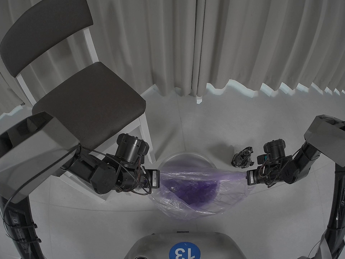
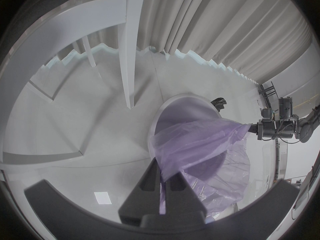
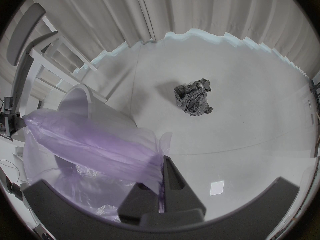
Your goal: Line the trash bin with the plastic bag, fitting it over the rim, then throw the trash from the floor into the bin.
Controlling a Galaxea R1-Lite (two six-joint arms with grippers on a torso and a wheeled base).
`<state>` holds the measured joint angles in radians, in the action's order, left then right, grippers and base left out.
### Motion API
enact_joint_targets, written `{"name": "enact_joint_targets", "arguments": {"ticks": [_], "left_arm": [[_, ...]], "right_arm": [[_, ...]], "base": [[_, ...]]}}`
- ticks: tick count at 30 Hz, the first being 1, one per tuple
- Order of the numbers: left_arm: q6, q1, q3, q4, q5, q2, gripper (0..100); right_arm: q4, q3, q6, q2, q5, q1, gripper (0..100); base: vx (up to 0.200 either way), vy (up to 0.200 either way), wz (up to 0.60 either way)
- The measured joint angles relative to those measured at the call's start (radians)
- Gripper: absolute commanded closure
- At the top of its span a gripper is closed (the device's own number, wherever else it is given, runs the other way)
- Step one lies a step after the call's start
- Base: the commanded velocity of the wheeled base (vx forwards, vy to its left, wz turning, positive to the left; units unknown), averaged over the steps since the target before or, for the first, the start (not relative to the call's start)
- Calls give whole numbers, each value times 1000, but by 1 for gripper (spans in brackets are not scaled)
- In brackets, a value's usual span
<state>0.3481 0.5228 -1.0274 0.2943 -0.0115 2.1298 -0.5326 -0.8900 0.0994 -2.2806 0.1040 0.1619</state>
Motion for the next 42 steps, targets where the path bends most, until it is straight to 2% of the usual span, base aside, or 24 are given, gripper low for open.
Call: {"name": "enact_joint_targets", "arguments": {"ticks": [4, 17, 26, 35, 42], "left_arm": [[2, -6, 10, 0, 0, 2, 100], [-8, -71, 42, 11, 2, 24, 100], [-9, -76, 1, 156, 13, 84, 100], [-10, -80, -47, 163, 16, 137, 100], [-12, -96, -12, 169, 17, 140, 100]], "right_arm": [[0, 13, 0, 27, 0, 21, 100], [-9, 106, 15, 80, -14, 162, 100], [-10, 89, 40, 91, -13, 142, 100], [-2, 75, 43, 147, -5, 89, 100], [-6, 139, 45, 173, -8, 115, 100]], "base": [[0, 0, 0], [0, 0, 0], [0, 0, 0], [0, 0, 0], [0, 0, 0]]}}
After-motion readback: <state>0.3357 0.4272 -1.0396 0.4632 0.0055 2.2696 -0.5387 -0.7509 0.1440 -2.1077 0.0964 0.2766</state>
